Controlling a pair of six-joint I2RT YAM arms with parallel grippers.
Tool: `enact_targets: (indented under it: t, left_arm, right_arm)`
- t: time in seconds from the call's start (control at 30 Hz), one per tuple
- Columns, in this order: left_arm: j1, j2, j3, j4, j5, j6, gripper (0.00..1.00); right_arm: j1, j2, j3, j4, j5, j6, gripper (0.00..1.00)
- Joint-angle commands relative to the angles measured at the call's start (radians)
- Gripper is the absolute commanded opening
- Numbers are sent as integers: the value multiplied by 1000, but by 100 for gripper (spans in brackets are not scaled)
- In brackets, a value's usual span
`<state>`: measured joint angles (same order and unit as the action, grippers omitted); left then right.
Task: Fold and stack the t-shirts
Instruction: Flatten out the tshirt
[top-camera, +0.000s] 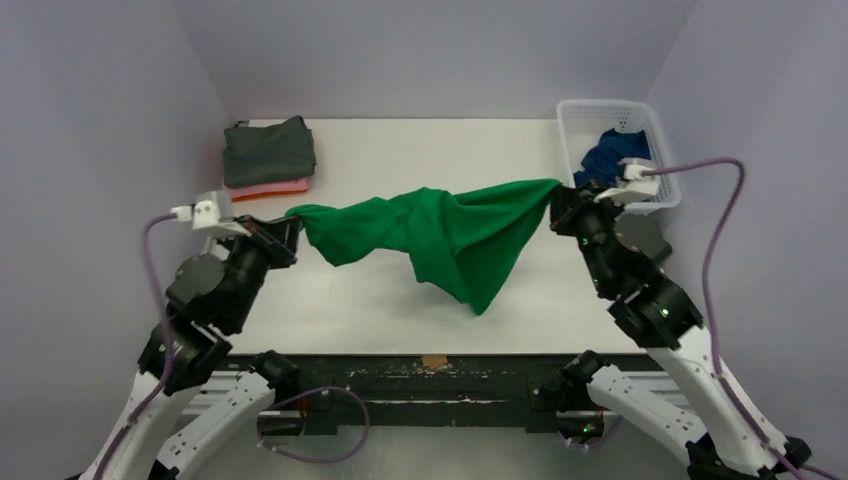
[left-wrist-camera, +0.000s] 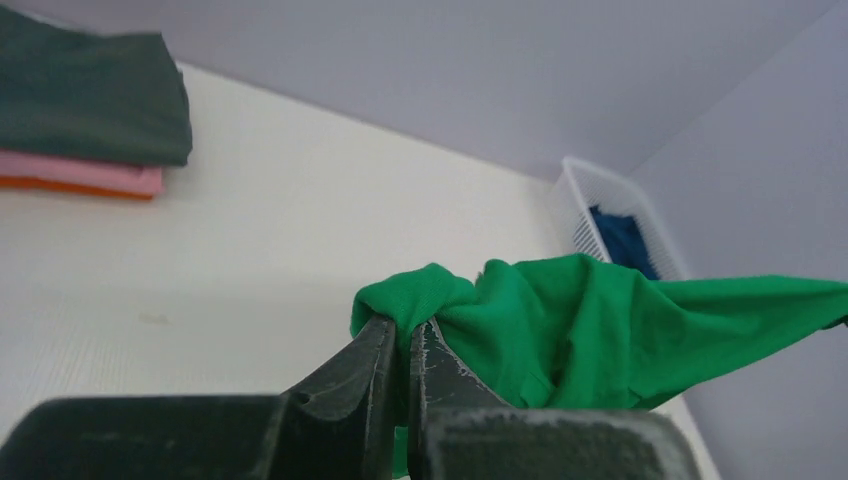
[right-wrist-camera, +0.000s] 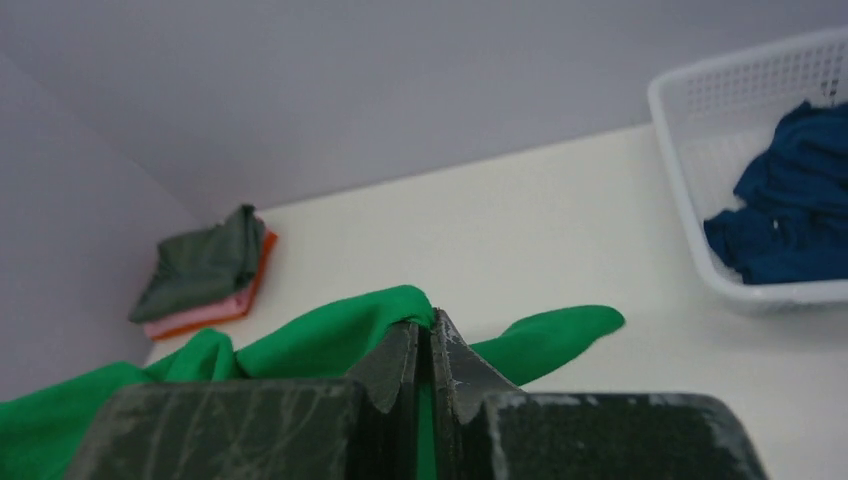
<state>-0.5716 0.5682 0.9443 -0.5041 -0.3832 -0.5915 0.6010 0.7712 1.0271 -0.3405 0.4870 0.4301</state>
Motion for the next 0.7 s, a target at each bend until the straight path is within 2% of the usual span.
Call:
enact_targets:
  t: [0.0,0.17,0.3,0.4,0.57,0.67]
  left_arm:
    - [5,-151,103,-66,-43,98,0]
    - [6,-261,187,-96,-19,137,0]
    - [6,-284,226,-97,-32,158,0]
    - [6,-231,240,-103,-91,168,0]
    - [6,-40,280,-133,-285,170,0]
    - [7,31,277,-174,-290,136,0]
  right_arm:
    - [-5,-130,128,-48,15,-114,0]
    - [-5,-188,286,-97,-40,-173,0]
    - [-4,-189,319,-74,-43,-194,0]
    - [-4,-123,340,-96,-26,-224,0]
    - [-4,32,333,-53,170,-274,0]
    - [-4,89,299,-43,179,-267,0]
